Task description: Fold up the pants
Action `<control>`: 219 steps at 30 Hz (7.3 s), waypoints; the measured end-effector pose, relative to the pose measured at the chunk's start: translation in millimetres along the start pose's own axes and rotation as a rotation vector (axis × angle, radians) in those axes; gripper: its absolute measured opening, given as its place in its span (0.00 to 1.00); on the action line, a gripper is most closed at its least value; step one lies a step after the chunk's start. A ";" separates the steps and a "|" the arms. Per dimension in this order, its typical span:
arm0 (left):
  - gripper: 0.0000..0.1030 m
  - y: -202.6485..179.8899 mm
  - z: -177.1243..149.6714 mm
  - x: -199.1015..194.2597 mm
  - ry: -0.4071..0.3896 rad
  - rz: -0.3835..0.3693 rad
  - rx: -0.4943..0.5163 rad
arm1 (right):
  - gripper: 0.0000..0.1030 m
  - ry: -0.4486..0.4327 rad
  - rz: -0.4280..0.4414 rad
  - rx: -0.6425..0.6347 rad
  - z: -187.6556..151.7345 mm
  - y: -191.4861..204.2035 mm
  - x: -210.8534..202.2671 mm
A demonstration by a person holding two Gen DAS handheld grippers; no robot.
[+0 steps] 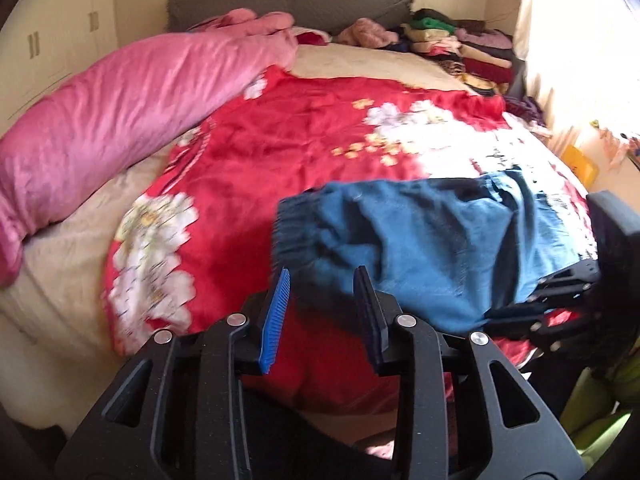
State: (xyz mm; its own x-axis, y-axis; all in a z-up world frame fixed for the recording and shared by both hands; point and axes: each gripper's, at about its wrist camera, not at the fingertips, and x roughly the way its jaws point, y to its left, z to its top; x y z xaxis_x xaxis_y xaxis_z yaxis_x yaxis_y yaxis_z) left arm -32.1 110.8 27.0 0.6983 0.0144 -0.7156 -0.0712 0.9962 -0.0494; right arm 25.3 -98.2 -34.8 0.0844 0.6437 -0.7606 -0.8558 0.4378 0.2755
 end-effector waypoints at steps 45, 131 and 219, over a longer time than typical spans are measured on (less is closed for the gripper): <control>0.76 -71.1 10.8 25.6 -0.022 -0.111 0.096 | 0.75 -0.252 -0.410 0.309 -12.2 -63.8 -102.0; 0.00 -200.5 -18.8 68.9 0.082 -0.352 0.450 | 0.09 -0.292 -0.535 0.807 -175.1 -140.2 -211.9; 0.69 -71.6 -2.2 102.1 0.120 0.061 0.164 | 0.41 0.038 -0.526 0.477 -141.5 -139.1 -147.2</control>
State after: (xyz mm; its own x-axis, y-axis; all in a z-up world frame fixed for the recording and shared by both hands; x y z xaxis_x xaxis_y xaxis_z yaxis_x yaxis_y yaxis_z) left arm 42.8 40.8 -44.1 0.6055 0.0750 -0.7923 0.0132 0.9945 0.1041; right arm 59.7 -342.7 -44.3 0.3995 0.2527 -0.8812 -0.3891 0.9171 0.0867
